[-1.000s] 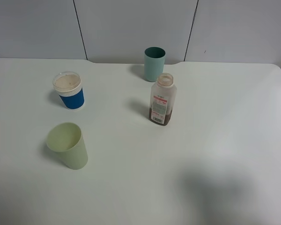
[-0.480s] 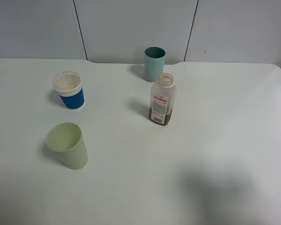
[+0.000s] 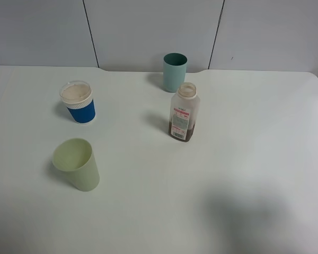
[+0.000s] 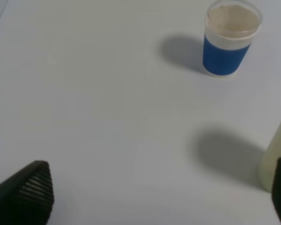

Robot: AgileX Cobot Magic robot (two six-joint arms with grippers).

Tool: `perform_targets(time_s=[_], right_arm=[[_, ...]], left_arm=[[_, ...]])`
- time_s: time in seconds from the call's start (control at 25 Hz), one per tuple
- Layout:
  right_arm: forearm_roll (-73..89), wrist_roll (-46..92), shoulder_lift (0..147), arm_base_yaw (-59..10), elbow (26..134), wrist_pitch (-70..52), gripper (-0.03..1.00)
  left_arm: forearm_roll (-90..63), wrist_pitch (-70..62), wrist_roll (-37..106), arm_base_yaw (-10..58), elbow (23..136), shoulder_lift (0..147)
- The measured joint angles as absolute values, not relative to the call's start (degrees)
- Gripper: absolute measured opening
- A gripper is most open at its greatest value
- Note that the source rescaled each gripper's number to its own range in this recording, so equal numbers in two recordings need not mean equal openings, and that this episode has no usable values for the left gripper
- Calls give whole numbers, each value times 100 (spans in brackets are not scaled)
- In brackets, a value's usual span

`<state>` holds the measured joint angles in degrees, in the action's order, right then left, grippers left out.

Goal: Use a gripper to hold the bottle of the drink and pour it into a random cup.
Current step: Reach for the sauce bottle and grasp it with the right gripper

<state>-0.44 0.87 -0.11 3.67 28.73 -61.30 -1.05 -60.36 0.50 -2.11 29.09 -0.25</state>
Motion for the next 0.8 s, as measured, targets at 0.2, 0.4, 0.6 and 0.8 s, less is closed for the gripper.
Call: perform_targets(time_s=[0.2,0.4,0.6,0.8], right_arm=[[-44,87,-11,367,2873,-6130,100],[-44,87,-11,367,2873,-6130,100],[-44,87,-11,367,2873,-6130,100],[-44,87,-11,367,2873,-6130,100]], left_arm=[[-105,-6036,50,-211,2909,-25],[-105,-6036,50,-211,2909,-25],[-105,-6036,50,-211,2909,-25],[-105,-6036,50,-211,2909,-25]])
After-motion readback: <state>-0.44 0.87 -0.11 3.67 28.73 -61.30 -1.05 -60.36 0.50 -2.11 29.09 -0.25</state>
